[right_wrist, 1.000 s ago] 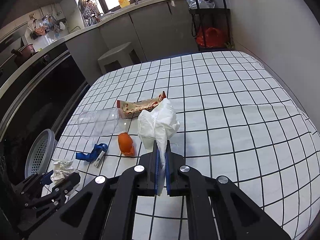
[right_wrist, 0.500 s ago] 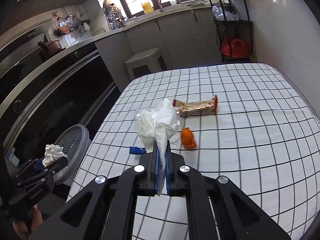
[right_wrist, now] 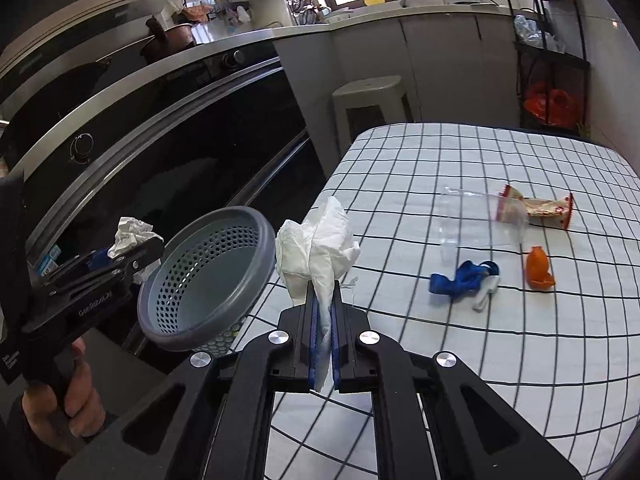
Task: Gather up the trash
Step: 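Carry the tissue and crumpled foil over the grey basket with both tools, then open both tools to drop the foil and tissue into the basket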
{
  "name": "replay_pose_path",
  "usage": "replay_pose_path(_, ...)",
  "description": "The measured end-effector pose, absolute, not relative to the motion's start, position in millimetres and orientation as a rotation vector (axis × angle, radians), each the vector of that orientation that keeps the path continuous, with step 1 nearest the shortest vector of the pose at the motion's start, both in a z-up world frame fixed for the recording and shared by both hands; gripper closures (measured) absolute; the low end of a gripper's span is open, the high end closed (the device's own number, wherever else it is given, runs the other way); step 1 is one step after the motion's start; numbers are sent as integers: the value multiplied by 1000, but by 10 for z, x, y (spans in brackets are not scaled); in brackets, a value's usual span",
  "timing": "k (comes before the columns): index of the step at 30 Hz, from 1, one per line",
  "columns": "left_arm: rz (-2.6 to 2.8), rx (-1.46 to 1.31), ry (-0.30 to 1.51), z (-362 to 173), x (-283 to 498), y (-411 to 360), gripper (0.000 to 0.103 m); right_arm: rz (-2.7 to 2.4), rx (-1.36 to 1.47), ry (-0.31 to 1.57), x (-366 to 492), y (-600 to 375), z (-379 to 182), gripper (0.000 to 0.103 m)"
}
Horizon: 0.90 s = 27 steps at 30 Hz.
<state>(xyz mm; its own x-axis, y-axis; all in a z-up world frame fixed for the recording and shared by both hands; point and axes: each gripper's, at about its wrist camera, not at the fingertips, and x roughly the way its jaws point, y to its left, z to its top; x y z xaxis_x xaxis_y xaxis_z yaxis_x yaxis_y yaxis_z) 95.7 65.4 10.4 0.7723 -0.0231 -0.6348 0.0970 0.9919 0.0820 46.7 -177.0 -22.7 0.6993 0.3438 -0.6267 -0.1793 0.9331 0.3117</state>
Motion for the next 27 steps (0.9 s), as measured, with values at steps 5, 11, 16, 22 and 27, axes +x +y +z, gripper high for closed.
replay_pose_path(5, 0, 84, 714, 8, 1164, 1031, 58, 348, 207, 761, 642, -1379, -257, 97)
replay_pose_path(11, 44, 44, 772, -175, 1355, 1375, 58, 409, 184, 775, 873, -985, -259, 97)
replay_pose_path(16, 55, 38, 797, -245, 1488, 1453, 58, 448, 191, 805, 1073, -735, -339, 97)
replay_pose_path(22, 61, 34, 842, -376, 1605, 1535, 57, 464, 172, 833, 1196, -517, -418, 97)
replay_pose_path(27, 75, 13, 883, -460, 1661, 1615, 57, 473, 171, 855, 1316, -428, -484, 97)
